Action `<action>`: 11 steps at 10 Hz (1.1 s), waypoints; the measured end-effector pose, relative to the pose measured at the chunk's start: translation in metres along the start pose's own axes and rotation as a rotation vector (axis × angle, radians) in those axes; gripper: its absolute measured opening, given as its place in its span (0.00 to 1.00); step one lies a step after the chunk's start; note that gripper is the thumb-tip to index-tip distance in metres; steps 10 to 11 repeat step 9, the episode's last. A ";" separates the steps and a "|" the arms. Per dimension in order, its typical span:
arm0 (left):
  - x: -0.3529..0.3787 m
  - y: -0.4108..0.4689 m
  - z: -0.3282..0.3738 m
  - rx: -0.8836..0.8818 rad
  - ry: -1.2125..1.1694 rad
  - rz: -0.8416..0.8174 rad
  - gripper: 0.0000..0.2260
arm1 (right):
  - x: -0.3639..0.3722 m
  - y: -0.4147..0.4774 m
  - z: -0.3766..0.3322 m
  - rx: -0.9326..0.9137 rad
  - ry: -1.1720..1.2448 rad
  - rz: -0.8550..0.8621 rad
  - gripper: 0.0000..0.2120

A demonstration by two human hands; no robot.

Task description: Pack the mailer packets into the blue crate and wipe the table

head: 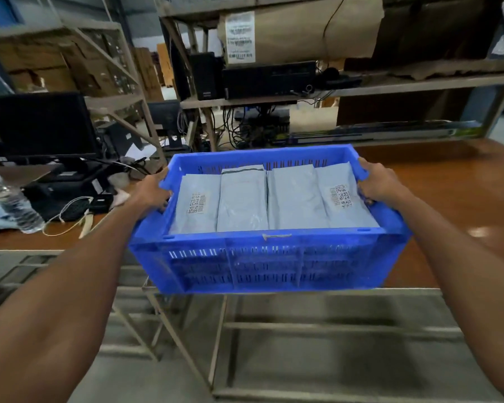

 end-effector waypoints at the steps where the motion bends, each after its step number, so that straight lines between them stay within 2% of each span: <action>1: 0.003 0.027 -0.017 -0.030 0.047 -0.006 0.31 | 0.015 0.022 -0.011 0.006 0.003 -0.036 0.34; 3: 0.016 0.054 -0.037 -0.047 0.023 -0.044 0.30 | 0.047 0.047 -0.026 0.031 0.007 -0.059 0.35; 5: 0.028 0.081 -0.062 -0.099 0.022 -0.109 0.32 | 0.066 0.053 -0.029 0.066 -0.025 -0.076 0.31; 6: 0.039 0.089 -0.067 -0.121 -0.027 -0.136 0.32 | 0.072 0.062 -0.023 0.090 -0.042 -0.070 0.34; 8: 0.046 0.101 -0.070 -0.092 -0.064 -0.224 0.33 | 0.080 0.067 -0.025 0.093 -0.085 -0.060 0.34; 9: 0.039 0.105 -0.068 -0.038 0.018 -0.180 0.23 | 0.079 0.070 -0.030 0.093 -0.148 0.038 0.28; 11: 0.039 0.105 -0.068 -0.038 0.018 -0.180 0.23 | 0.079 0.070 -0.030 0.093 -0.148 0.038 0.28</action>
Point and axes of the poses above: each hand's wrist, its own y-axis towards the middle knuckle, its own x-axis out of the palm, z = x × y, the point moved 5 cm from there along y, towards the middle knuckle, and after that the axes turned 9 degrees about x, right-handed, at the moved point
